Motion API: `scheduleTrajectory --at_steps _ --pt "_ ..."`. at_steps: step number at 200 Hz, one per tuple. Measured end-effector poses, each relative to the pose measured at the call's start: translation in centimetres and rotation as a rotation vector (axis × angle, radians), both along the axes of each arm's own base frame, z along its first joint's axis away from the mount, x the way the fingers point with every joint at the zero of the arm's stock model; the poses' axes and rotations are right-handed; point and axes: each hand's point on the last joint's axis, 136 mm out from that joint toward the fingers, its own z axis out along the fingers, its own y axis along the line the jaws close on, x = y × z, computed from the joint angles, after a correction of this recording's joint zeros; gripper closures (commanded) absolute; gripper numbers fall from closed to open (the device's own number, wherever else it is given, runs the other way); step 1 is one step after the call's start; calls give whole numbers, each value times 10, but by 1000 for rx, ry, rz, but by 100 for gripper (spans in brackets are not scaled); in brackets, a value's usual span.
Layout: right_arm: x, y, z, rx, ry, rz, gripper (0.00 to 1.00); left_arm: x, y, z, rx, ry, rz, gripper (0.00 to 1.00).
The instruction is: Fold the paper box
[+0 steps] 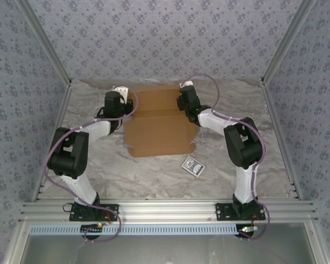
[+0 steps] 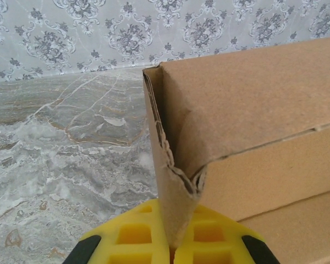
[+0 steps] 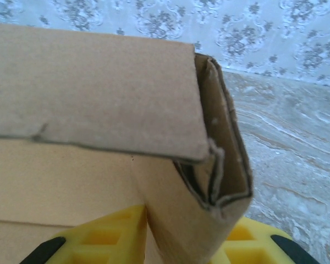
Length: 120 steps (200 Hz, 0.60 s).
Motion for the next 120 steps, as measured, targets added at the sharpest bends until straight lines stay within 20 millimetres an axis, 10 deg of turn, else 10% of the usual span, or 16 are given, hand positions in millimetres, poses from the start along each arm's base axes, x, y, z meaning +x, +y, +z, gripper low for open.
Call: scheduleTrajectory --at_steps 120 --pt "-1 -23 -6 -69 39 -190 74 -3 -11 0 -12 3 -39 97"
